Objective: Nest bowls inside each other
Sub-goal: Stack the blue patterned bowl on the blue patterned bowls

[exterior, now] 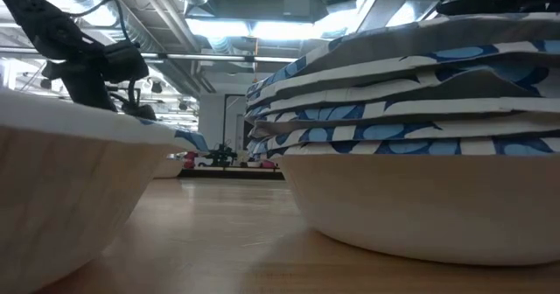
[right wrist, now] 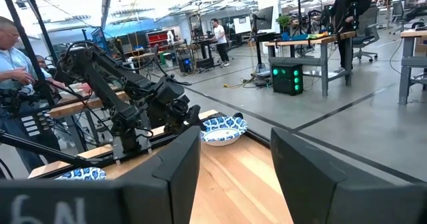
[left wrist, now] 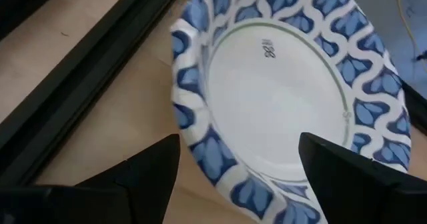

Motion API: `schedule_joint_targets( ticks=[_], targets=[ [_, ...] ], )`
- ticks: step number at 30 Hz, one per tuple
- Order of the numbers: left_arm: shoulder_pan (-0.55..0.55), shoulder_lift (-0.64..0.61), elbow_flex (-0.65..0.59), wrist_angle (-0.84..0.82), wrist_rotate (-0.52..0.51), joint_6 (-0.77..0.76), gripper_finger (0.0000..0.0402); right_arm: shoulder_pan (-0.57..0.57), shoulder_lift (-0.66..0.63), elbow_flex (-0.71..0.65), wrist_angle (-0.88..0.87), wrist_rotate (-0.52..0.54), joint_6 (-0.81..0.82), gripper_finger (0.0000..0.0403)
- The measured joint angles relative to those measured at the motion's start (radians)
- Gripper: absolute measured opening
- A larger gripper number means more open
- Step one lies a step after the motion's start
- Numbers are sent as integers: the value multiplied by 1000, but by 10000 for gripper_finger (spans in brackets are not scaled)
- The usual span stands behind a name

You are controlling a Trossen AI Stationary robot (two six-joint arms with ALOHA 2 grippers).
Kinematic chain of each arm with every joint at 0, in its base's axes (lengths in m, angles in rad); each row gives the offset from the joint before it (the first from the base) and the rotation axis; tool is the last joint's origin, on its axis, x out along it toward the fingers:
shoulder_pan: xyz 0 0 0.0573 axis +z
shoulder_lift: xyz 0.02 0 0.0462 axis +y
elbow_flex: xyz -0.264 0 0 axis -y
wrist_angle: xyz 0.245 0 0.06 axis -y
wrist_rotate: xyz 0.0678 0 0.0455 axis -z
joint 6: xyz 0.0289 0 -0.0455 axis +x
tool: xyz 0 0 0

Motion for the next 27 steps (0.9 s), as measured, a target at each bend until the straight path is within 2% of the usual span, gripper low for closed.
schedule_joint_targets(
  ticks=[5, 16, 27],
  targets=[
    [24, 33, 0, 4, 35, 3, 280, 0, 0, 0, 0, -1, -6, 182],
    [28, 66, 0, 14, 39, 30, 200, 0, 0, 0, 0, -1, -24, 182],
    [28, 66, 0, 66, 64, 84, 164, 0, 0, 0, 0, -1, -24, 182]
  ],
)
